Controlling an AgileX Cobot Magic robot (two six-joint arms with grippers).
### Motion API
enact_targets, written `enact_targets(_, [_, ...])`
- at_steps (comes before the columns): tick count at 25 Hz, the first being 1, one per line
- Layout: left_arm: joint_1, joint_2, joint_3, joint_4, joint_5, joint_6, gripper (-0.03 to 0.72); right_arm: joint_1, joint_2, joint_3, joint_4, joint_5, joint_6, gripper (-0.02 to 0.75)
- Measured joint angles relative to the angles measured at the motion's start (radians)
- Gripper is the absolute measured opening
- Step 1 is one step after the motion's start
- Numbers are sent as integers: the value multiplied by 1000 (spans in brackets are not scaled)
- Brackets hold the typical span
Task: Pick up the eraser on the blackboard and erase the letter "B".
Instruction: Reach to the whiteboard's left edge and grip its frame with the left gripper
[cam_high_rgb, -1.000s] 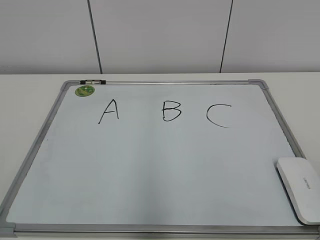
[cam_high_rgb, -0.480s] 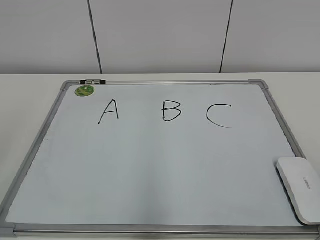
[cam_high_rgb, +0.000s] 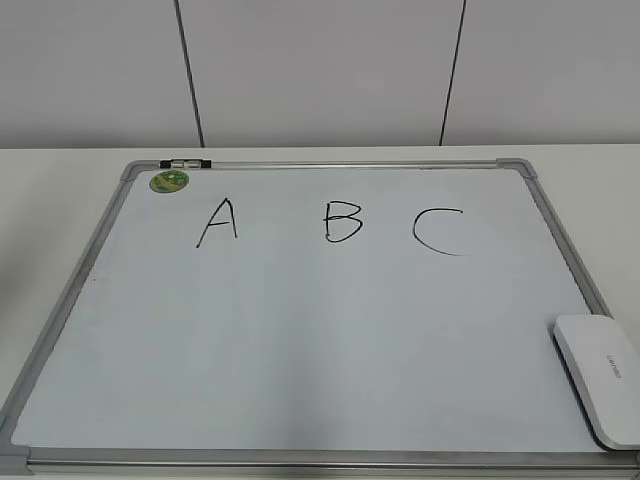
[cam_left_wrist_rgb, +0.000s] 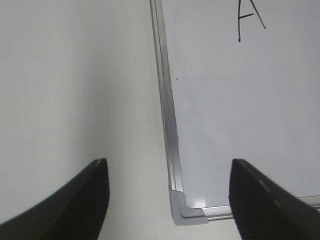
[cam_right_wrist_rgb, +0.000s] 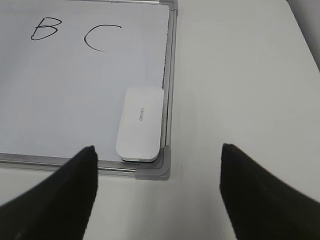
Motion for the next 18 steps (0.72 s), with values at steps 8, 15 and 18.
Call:
enact_targets(8, [0, 259, -69, -25, -13, 18, 538, 0, 0, 0, 0, 0, 0, 587])
enact_targets(15, [0, 430, -70, -25, -86, 46, 538, 0, 0, 0, 0, 0, 0, 586])
enact_targets(18, [0, 490, -72, -25, -129, 64, 538, 0, 0, 0, 0, 0, 0, 586])
